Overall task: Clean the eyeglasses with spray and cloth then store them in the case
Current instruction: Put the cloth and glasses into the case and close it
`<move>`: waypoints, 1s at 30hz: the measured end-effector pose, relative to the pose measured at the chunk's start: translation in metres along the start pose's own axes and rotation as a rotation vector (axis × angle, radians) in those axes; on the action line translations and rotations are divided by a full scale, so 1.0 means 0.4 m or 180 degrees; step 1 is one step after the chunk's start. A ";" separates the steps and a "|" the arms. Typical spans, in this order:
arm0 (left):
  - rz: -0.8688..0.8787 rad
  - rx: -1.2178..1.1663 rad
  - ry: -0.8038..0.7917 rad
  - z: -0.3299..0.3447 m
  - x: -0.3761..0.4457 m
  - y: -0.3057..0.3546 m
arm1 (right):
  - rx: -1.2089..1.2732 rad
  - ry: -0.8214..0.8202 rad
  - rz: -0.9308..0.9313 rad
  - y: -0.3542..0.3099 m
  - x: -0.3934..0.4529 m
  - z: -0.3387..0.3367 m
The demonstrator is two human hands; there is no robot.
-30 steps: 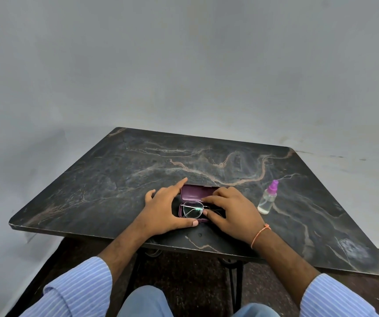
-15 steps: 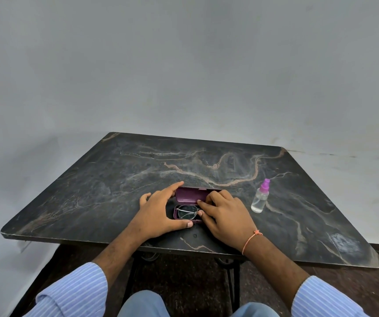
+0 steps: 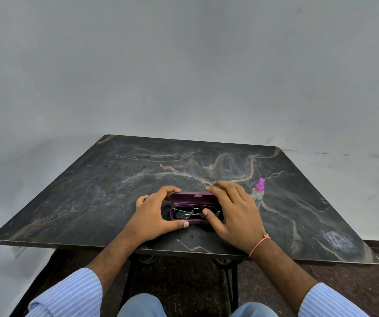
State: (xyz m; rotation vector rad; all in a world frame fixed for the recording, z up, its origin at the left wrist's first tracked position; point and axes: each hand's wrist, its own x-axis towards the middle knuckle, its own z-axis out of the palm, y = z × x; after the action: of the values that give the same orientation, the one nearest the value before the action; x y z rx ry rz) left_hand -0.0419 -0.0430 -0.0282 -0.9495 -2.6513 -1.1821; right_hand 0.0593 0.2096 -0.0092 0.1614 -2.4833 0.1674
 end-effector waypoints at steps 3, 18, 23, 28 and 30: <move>0.0086 -0.0056 0.0029 0.002 0.000 -0.007 | 0.0302 -0.0357 0.0032 0.015 -0.011 0.015; 0.0353 -0.0073 0.0069 0.009 0.003 -0.017 | 0.1192 -0.0652 0.0212 0.040 -0.038 0.046; 0.0197 -0.0427 0.0081 0.006 0.000 -0.012 | 0.1527 -0.0636 0.0387 0.048 -0.034 0.040; 0.0082 -0.0489 -0.0081 0.000 0.002 -0.016 | 0.1700 -0.0573 0.0516 0.050 -0.036 0.043; 0.0044 -0.0499 -0.0116 -0.001 0.003 -0.015 | 0.1730 -0.0592 0.0559 0.051 -0.036 0.044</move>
State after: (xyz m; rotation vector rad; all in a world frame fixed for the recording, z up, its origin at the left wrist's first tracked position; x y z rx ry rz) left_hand -0.0465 -0.0459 -0.0313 -1.0203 -2.6061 -1.3999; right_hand 0.0572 0.2281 -0.0335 0.1905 -2.5754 0.9397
